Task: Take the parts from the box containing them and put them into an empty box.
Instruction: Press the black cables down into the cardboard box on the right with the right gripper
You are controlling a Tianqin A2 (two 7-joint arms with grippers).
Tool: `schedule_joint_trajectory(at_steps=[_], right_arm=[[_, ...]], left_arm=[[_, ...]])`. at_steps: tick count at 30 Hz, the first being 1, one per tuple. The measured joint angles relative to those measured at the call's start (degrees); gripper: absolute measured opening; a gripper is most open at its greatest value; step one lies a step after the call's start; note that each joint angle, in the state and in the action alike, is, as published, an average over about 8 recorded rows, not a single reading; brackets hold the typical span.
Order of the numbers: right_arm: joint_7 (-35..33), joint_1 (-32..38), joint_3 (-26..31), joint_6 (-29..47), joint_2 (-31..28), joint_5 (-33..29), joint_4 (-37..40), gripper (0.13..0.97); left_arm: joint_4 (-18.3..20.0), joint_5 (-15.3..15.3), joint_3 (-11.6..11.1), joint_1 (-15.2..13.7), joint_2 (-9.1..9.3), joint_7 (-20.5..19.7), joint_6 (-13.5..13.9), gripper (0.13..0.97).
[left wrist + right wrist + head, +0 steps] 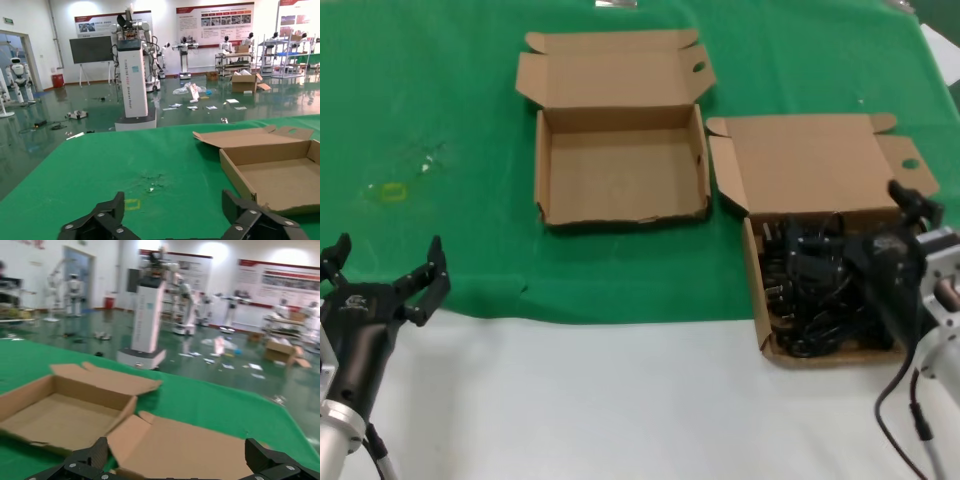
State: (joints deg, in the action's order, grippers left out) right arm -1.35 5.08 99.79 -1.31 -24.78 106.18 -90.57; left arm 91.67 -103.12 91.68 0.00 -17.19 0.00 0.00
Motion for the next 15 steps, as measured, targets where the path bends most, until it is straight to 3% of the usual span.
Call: schedule_joint_trajectory(at_steps=[8,15], right_arm=[[1.0,6.9,14.5,-0.8,-15.8,5.5,-2.2,0.966],[6.3,15.9,24.7,7.5,-26.0,1.0,-2.3,0.966]], left_arm=[[0.0,0.0,0.0,0.0,0.00,0.0,0.0,0.606],[0.0,0.0,0.0,0.0,0.00,0.0,0.0,0.447]])
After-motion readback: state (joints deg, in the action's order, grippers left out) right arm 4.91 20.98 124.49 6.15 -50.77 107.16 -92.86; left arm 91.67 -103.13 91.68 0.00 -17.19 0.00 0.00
